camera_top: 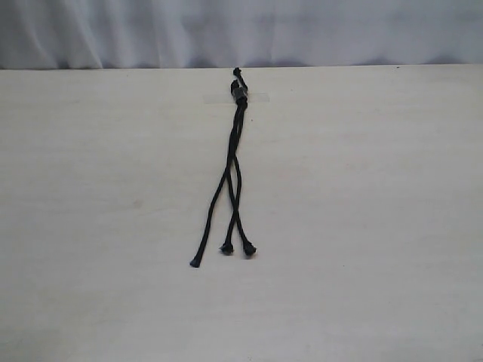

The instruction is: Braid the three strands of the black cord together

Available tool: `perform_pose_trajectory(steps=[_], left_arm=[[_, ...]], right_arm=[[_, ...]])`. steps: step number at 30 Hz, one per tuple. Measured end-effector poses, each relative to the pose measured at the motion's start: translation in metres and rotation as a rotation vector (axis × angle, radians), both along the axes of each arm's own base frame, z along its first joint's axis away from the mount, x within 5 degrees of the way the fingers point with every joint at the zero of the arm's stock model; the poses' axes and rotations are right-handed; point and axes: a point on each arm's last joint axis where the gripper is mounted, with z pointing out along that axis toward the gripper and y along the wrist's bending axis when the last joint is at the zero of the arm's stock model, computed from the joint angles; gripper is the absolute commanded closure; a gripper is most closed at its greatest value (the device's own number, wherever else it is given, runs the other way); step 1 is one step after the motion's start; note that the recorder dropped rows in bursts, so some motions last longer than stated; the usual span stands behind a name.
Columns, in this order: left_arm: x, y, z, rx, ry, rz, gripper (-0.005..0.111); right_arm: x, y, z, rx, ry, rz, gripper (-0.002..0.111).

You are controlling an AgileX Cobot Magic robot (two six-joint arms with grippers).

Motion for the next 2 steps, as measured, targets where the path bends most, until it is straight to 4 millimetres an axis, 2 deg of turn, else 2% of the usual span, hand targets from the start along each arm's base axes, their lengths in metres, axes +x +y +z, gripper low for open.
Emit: perform_pose_trajectory(steps=[2], left_arm=[[0.0000, 0.0000, 0.0000, 0.000, 0.000, 0.000, 0.107]], right_arm=[[0.0000, 0.0000, 0.0000, 0.000, 0.000, 0.000, 0.104]])
